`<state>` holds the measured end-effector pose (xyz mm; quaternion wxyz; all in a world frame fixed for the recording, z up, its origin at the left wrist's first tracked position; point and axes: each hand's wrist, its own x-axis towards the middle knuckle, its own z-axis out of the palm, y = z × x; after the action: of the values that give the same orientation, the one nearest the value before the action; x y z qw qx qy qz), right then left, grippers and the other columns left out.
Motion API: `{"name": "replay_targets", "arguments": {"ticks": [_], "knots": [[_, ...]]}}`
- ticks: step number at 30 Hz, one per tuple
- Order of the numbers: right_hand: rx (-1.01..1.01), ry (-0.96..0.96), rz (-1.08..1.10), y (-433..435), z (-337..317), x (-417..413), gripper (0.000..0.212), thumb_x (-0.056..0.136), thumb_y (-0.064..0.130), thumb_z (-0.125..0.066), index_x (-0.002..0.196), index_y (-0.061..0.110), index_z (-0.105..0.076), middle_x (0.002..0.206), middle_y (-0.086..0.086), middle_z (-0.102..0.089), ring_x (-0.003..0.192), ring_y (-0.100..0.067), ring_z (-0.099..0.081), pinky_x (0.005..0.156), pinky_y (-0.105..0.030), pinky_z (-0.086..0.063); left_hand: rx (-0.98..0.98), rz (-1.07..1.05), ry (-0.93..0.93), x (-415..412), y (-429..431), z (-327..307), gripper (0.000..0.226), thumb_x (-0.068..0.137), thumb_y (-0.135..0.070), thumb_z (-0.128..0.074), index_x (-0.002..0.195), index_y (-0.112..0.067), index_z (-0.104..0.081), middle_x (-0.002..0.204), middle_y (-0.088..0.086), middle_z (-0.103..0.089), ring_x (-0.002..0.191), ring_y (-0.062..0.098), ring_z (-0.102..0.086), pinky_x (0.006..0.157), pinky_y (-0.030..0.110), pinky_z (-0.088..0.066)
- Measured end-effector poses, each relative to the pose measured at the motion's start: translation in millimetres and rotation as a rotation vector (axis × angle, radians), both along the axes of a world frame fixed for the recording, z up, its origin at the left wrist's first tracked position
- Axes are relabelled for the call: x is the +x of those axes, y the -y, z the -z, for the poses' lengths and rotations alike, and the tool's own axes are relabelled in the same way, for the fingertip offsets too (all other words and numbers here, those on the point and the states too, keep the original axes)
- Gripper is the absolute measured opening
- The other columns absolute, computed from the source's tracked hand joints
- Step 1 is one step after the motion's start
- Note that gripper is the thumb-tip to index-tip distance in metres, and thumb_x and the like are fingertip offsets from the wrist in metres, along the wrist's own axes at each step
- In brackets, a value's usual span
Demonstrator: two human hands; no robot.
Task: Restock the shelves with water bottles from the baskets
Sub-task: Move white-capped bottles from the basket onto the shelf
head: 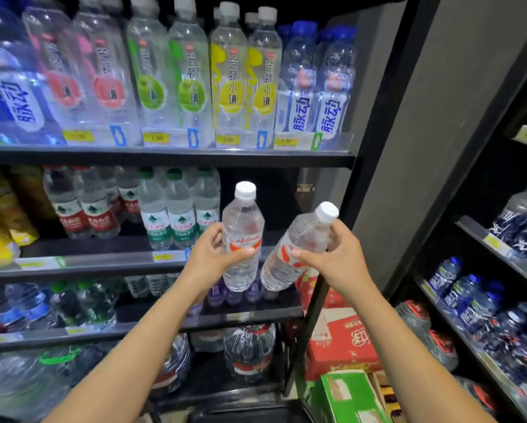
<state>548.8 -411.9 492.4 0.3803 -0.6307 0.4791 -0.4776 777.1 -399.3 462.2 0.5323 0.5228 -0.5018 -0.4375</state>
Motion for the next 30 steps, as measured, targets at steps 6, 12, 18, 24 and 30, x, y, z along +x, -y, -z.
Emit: {"name": "replay_targets", "arguments": {"ticks": [6,12,18,24,30], "knots": [[-0.091,0.015,0.045,60.1,2.1,24.8,0.059,0.069,0.005,-0.084,0.119,0.013,-0.054,0.107,0.010,-0.064,0.095,0.009,-0.061,0.077,-0.005,-0.047,-0.093,0.009,0.041,20.5,65.9,2.3,0.054,0.070,-0.013,-0.084,0.113,-0.029,-0.056,0.108,-0.017,-0.068,0.099,-0.005,-0.064,0.080,0.013,-0.049],[-0.146,-0.056,0.078,109.2,19.9,36.5,0.065,0.068,0.013,-0.087,0.123,0.021,-0.053,0.113,0.010,-0.065,0.104,-0.003,-0.062,0.089,-0.018,-0.050,-0.131,0.000,0.060,21.9,113.1,15.0,0.053,0.070,-0.014,-0.084,0.113,-0.028,-0.057,0.111,-0.014,-0.068,0.103,-0.001,-0.064,0.091,0.023,-0.050],[-0.084,-0.105,0.025,156.4,42.1,36.0,0.068,0.068,0.015,-0.087,0.128,0.019,-0.054,0.116,0.009,-0.066,0.104,-0.003,-0.063,0.088,-0.020,-0.051,-0.154,0.005,0.112,7.3,147.4,34.0,0.050,0.070,-0.017,-0.085,0.103,-0.039,-0.055,0.113,-0.008,-0.065,0.097,-0.003,-0.064,0.081,0.015,-0.050],[0.017,-0.195,-0.069,198.8,59.1,31.1,0.055,0.070,0.016,-0.086,0.116,0.015,-0.057,0.108,0.004,-0.069,0.098,-0.007,-0.067,0.089,-0.030,-0.054,-0.061,-0.028,0.089,8.1,168.8,72.8,0.033,0.076,-0.019,-0.080,0.102,-0.031,-0.064,0.107,-0.005,-0.071,0.097,0.007,-0.068,0.093,0.032,-0.052],[0.044,-0.210,-0.150,206.9,60.0,40.1,0.051,0.075,0.014,-0.081,0.118,0.015,-0.053,0.105,0.009,-0.065,0.092,0.003,-0.063,0.067,-0.009,-0.049,-0.024,0.011,0.157,14.9,176.0,80.4,0.039,0.086,-0.022,-0.069,0.122,-0.019,-0.054,0.111,-0.015,-0.064,0.103,-0.001,-0.063,0.075,0.006,-0.048]]}}
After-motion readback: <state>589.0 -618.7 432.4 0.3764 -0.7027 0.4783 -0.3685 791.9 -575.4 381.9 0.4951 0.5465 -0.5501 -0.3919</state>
